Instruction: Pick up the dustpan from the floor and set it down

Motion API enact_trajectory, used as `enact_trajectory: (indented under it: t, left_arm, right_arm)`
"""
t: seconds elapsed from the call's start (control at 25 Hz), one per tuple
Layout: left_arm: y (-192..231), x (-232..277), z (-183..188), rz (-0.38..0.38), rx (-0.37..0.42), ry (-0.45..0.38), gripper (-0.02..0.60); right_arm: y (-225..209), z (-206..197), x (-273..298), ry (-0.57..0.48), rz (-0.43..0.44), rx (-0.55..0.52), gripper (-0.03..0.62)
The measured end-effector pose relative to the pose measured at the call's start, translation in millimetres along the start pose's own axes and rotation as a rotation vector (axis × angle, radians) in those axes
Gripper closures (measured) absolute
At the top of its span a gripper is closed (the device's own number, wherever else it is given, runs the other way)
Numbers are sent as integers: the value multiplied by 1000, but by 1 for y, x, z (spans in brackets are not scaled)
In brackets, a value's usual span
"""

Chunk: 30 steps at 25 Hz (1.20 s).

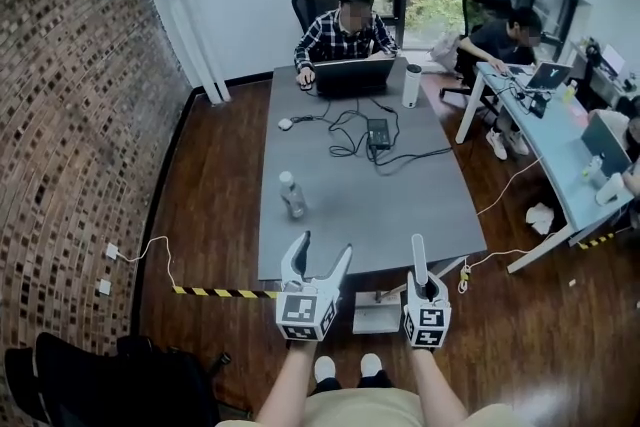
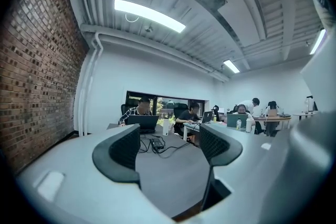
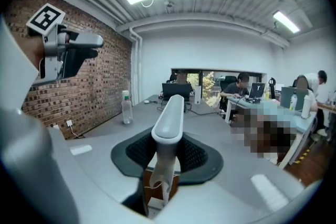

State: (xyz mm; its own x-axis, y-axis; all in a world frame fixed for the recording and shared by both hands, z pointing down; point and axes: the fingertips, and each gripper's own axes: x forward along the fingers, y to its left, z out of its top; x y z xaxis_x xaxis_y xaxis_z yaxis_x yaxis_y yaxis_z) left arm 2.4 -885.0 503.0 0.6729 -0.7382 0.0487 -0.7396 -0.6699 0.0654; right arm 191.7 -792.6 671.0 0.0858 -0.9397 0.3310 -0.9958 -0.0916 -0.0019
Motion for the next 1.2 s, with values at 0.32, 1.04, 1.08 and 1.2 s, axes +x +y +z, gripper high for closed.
enact_trajectory:
  t: [0.32, 1.04, 1.08, 1.2]
  left_arm:
    - [12, -11, 49, 110, 143, -38, 238]
    - [34, -45, 107, 214, 145, -100, 238]
    - [34, -47, 109, 215, 147, -98, 238]
    - [35, -51, 114, 220, 150, -101, 238]
  right_arm:
    - [6, 139, -26, -230, 2, -66, 482]
    - [24, 278, -79, -442, 3, -76, 482]
    - [26, 279, -80, -445, 6, -71, 482]
    - [30, 286, -84, -458, 16, -57, 482]
